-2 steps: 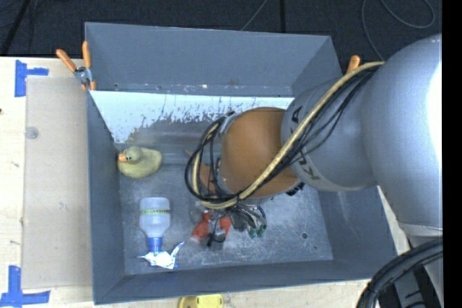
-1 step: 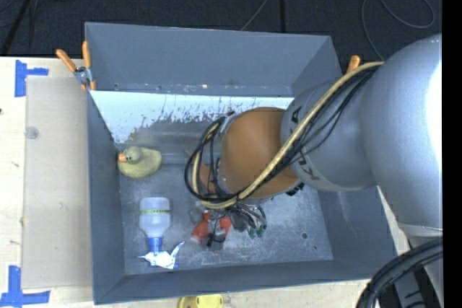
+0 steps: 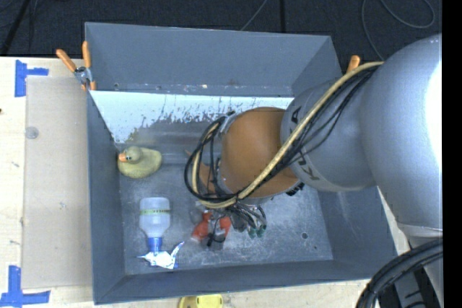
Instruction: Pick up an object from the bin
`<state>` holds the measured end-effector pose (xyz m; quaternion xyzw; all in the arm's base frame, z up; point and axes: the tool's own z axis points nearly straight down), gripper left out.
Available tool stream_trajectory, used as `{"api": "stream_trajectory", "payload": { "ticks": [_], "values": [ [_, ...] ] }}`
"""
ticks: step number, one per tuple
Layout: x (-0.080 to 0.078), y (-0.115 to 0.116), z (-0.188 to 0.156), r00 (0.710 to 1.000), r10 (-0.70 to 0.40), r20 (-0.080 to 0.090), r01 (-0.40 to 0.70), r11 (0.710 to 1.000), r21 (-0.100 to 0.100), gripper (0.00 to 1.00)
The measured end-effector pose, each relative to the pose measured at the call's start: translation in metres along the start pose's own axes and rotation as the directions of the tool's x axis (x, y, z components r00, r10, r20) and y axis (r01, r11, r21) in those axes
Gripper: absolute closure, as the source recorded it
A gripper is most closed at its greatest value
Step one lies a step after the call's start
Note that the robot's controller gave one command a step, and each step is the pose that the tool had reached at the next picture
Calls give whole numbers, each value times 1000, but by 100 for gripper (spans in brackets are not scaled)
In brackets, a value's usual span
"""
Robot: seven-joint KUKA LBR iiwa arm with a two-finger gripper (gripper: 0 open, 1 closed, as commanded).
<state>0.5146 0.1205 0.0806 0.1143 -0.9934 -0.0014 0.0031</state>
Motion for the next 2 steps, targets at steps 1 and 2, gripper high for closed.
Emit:
{"api": "stream_trajectory", "payload": {
  "ticks": [1,2],
  "values": [
    [0,0,0,1000,0,0,0,1000,0,100],
    [-36,-15,-4,983,181,-1,-181,983,-2,100]
  ]
}}
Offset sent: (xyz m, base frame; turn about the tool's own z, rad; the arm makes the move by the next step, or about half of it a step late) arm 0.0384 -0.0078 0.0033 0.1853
